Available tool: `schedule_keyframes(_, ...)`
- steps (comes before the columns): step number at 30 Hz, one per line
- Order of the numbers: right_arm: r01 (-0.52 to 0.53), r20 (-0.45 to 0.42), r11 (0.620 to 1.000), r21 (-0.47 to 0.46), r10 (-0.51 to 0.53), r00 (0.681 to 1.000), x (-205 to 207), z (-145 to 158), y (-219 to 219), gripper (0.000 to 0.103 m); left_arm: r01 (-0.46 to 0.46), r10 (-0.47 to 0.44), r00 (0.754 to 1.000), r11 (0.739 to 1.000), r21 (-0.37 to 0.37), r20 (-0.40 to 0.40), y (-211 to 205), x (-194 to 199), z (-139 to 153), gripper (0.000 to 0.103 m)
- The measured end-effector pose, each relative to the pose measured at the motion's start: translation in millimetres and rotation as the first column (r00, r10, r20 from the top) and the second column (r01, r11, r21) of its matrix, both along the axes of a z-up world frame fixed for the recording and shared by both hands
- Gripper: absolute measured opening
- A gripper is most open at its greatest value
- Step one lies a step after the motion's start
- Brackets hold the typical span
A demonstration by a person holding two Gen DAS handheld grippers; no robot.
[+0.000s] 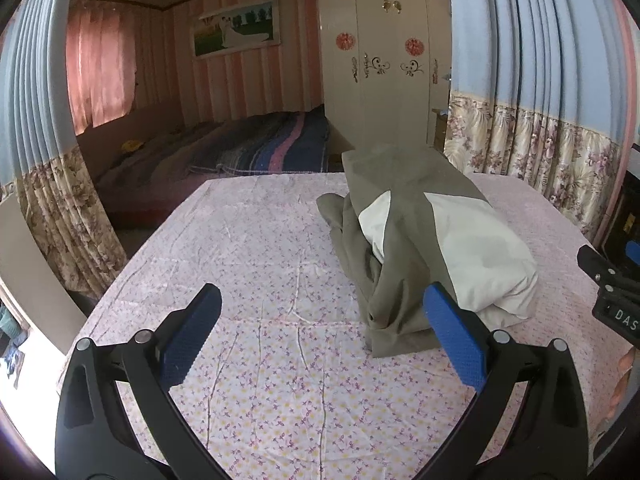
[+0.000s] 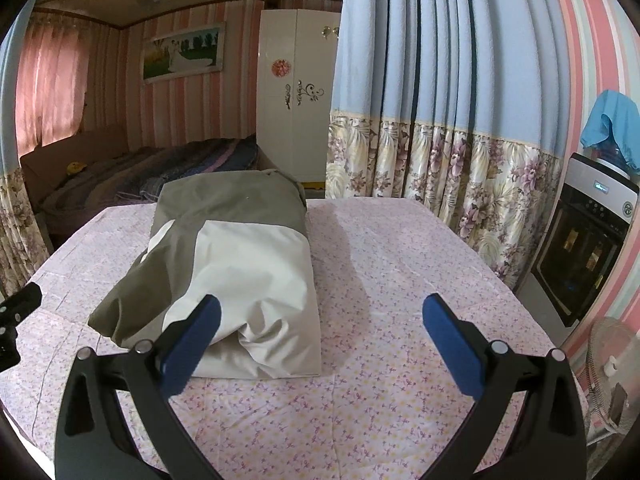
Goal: Fold large clothes
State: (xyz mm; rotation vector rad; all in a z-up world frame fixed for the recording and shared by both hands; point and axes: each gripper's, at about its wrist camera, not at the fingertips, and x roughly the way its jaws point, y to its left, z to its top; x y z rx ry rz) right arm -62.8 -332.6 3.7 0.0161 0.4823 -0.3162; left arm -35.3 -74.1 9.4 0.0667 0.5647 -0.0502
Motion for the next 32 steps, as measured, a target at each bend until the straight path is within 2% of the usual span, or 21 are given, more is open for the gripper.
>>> schedule_keyframes(15, 0.006, -0.008, 1.0, -0.012, -0.006, 1.0, 4.0, -1.8, -0.6, 0.101, 0.0, 0.0, 1.0, 1.0, 0.02, 0.014, -0.5, -2.1, 2.7, 0.1)
schedule_keyframes(21, 0.006, -0.008, 1.0, -0.014, -0.006, 1.0, 4.4, -1.7, 0.0, 0.101, 0.022, -0.022, 0.999, 1.0, 0.003, 0.042, -0.1, -9.0, 8.8, 0.1)
schedule_keyframes(25, 0.006, -0.008, 1.0, -0.015, -0.006, 1.0, 5.2, -1.6, -0.4, 0.101, -0.003, 0.001, 0.997, 1.0, 0.022, 0.074, 0.0, -10.7, 12.3, 0.1)
schedule_keyframes(32, 0.003, -0.013, 1.0, -0.014, -0.003, 1.0, 7.4, -1.3, -3.8, 0.101, 0.01, -0.01, 0.999, 1.0, 0.018, 0.035, 0.3, -3.8, 8.0, 0.1)
